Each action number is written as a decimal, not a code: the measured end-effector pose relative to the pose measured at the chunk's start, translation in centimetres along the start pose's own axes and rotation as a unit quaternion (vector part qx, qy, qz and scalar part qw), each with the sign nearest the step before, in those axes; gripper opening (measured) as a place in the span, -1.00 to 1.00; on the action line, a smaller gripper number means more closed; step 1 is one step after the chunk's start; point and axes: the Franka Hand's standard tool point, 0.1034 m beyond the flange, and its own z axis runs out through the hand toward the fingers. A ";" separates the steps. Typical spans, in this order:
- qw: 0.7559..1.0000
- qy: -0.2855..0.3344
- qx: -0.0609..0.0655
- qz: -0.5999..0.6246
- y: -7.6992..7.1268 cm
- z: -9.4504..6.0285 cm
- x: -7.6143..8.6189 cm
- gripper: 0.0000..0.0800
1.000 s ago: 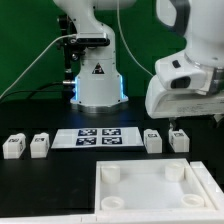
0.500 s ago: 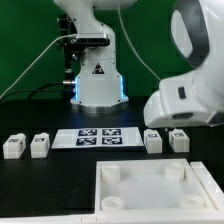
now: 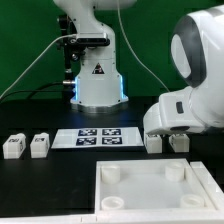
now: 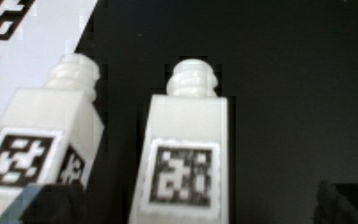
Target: Assemble one leg
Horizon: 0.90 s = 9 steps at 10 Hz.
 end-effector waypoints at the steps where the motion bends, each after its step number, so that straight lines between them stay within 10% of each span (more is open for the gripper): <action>1: 1.000 -0.005 -0.002 0.000 -0.1 0.8 0.1 0.62; 6: 1.000 -0.015 -0.003 -0.001 -0.3 1.8 0.5 0.62; 9: 1.000 -0.016 -0.003 -0.001 -0.3 1.8 0.5 -0.28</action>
Offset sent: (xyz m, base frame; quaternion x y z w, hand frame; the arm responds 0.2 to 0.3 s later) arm 0.0018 0.0046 -0.0142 -0.0005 -0.0137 0.0250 0.9996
